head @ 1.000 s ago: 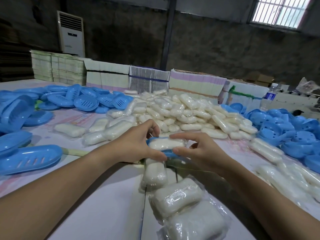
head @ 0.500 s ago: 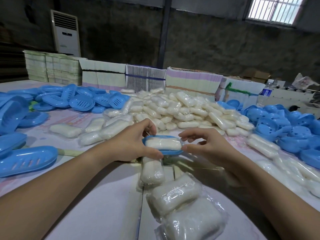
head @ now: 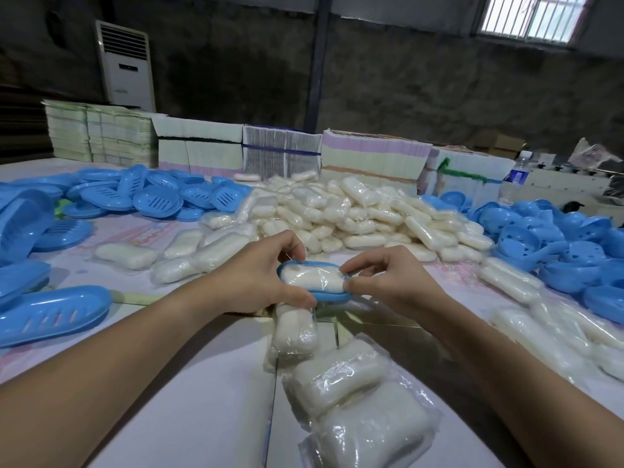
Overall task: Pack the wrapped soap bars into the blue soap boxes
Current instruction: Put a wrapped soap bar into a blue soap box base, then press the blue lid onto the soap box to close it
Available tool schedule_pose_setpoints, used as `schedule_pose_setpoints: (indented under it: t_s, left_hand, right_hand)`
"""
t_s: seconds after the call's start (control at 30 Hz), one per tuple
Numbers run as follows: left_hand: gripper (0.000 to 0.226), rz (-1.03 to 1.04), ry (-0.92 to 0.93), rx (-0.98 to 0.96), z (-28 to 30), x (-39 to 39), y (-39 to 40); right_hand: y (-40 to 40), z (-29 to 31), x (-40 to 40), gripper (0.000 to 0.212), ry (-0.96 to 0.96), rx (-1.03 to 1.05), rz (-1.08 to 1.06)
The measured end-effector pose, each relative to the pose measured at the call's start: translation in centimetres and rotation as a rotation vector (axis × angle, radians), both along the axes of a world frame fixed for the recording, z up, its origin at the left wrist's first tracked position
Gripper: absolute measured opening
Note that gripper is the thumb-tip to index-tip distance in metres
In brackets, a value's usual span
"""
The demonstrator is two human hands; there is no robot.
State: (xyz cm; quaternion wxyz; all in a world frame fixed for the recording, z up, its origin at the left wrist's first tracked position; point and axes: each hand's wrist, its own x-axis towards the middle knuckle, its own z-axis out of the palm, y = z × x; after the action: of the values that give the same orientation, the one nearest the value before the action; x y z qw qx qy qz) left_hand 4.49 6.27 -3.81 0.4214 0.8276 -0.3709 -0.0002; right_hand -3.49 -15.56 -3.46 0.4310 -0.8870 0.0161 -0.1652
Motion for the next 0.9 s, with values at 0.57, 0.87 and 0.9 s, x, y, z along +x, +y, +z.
schedule_pose_setpoints:
  t_s: [0.57,0.87,0.9]
  left_hand:
    - [0.059,-0.05,-0.006,-0.075,-1.1,-1.4,-1.6]
    - [0.069,-0.033,-0.079,-0.059,-2.2,-0.3,-1.9]
    - [0.072,-0.03,-0.082,-0.062,-2.3,-0.2,-1.9]
  right_hand:
    - [-4.3,2.0,-1.2,0.014,-0.144,-0.014,-0.255]
    - [-19.3,3.8,-3.9,0.048,0.126,-0.507,-0.896]
    - [-20.8,3.6,-4.7,0.051,0.216,-0.58,-0.958]
